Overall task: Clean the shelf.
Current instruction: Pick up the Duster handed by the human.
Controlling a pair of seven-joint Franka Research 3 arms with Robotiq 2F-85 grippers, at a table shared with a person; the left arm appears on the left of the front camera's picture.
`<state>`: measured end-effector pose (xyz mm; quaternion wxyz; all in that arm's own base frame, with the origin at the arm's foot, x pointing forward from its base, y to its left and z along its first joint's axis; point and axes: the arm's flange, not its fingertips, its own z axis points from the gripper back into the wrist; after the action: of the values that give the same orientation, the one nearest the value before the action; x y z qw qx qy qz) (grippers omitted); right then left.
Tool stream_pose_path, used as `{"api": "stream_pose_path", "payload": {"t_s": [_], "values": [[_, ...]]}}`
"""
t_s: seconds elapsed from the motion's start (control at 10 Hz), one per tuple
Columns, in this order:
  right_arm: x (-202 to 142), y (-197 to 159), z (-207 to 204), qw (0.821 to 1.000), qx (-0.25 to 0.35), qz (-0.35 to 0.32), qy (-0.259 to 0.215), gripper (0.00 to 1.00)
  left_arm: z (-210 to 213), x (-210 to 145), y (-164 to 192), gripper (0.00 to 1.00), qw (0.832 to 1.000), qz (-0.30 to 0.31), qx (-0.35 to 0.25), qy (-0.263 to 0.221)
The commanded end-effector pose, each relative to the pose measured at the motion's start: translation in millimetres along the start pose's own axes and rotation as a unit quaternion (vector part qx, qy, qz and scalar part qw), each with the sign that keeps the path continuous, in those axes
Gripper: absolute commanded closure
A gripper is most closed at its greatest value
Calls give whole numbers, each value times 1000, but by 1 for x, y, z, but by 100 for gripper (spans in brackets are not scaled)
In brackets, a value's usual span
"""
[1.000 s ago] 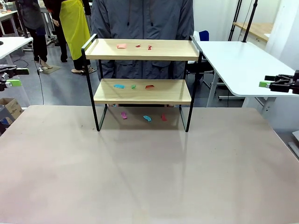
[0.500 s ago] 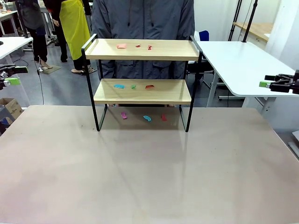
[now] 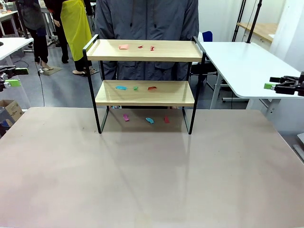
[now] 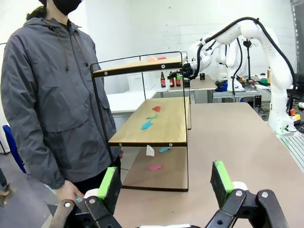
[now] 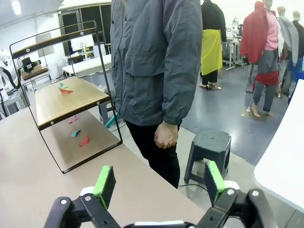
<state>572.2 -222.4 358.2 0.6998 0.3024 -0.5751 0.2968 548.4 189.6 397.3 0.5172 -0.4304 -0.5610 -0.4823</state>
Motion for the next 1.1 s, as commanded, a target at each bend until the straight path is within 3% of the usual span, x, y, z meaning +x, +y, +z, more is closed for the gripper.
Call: {"api": "stream_pose_path", "payload": {"t_s": [0.0, 1.0], "values": [[2, 1, -1, 1000, 1, 1, -1, 0, -1, 1, 0, 0, 1000, -5, -3, -2], [2, 1, -1, 1000, 1, 1, -1, 0, -1, 1, 0, 0, 1000, -5, -3, -2]]}}
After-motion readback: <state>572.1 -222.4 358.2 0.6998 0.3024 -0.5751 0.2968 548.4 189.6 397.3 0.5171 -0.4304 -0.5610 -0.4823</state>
